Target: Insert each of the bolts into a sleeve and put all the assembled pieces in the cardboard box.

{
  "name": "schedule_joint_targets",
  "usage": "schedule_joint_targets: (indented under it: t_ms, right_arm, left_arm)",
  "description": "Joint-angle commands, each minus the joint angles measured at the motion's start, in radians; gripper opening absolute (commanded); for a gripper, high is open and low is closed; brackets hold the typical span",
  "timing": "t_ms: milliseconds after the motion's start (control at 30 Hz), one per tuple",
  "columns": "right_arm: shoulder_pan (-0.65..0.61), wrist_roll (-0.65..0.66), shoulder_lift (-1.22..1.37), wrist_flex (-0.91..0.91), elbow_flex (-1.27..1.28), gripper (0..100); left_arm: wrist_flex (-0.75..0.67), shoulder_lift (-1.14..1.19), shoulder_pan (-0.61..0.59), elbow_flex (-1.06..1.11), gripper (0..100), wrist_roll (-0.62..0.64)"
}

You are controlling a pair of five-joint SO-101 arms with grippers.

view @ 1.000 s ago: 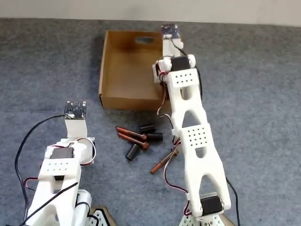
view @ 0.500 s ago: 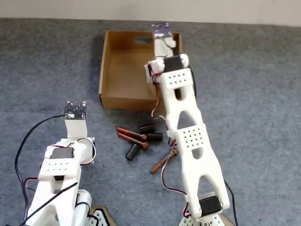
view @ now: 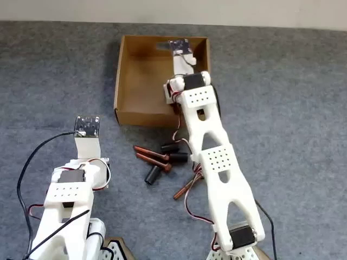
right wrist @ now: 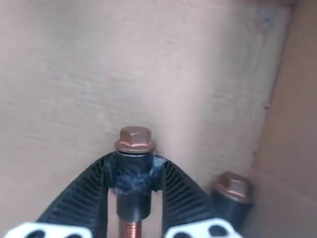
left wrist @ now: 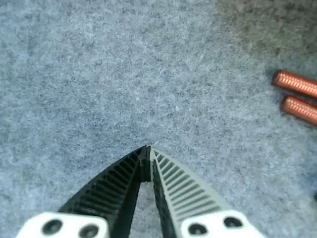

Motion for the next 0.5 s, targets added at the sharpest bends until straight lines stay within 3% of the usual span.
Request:
schedule_joint_targets:
  t_ms: [0, 467]
  right_arm:
    - [0.070, 0.011, -0.010, -0.016, -0.117, 0.7]
    - [0.122, 0.011, -0.163, -0.022, -0.117, 0.7]
  left_arm:
    - [-0.012, -0.019, -0.002, -0.005, 2, -0.005]
    - [-0.012, -0.019, -0.002, -0.005, 2, -0.005]
